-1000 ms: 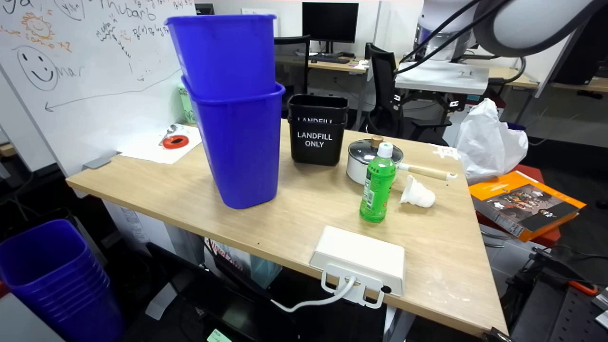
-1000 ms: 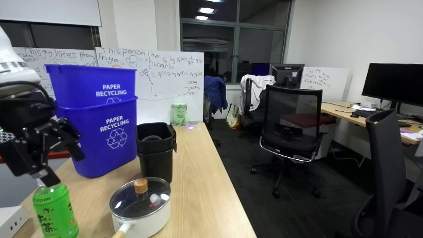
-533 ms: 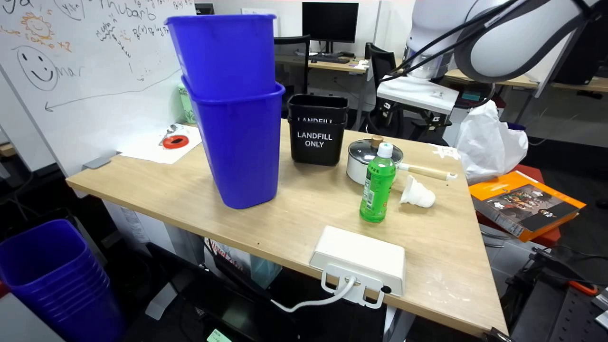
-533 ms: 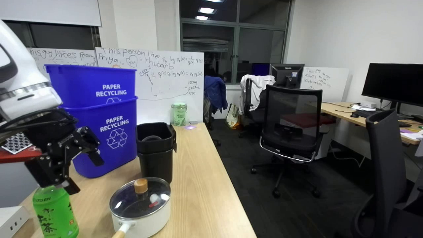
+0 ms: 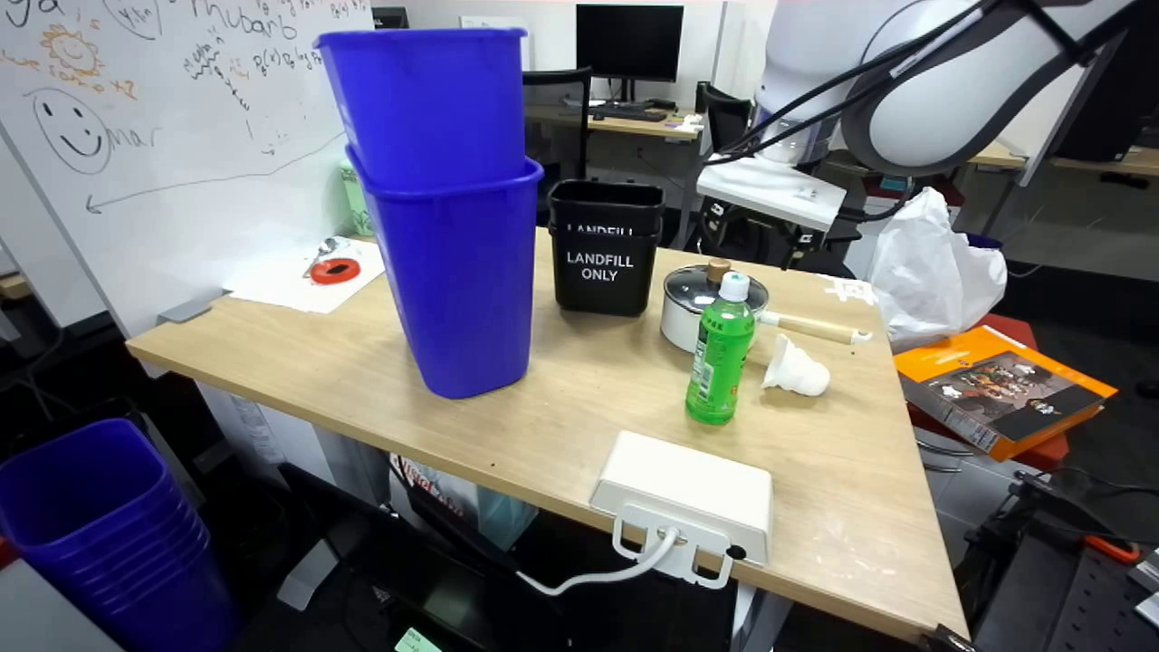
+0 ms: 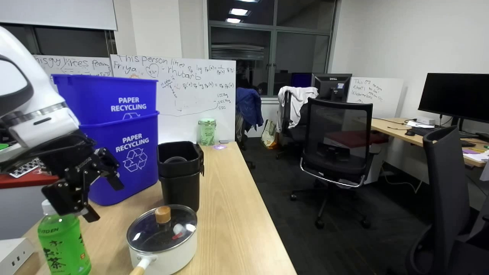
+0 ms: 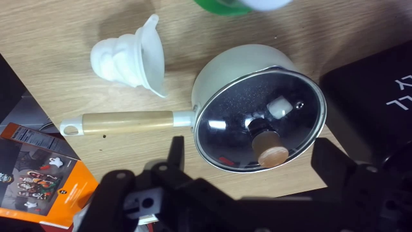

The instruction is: Uncover the pot and put the lid on the table

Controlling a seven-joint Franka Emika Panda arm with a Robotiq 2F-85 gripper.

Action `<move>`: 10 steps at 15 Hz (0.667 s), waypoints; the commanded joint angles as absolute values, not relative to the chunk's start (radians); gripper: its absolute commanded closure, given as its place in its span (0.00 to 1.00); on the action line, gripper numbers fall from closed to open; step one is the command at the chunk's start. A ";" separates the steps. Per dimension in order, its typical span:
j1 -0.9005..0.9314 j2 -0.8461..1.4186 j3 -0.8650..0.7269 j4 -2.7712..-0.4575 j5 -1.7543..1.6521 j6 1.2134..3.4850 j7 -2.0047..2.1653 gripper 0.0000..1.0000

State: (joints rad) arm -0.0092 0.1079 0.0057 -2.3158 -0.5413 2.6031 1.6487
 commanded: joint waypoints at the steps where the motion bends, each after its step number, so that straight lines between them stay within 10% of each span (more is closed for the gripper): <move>1: 0.015 0.106 -0.020 -2.315 -0.535 2.603 1.643 0.00; 10: 0.020 0.122 -0.035 -2.302 -0.590 2.596 1.698 0.00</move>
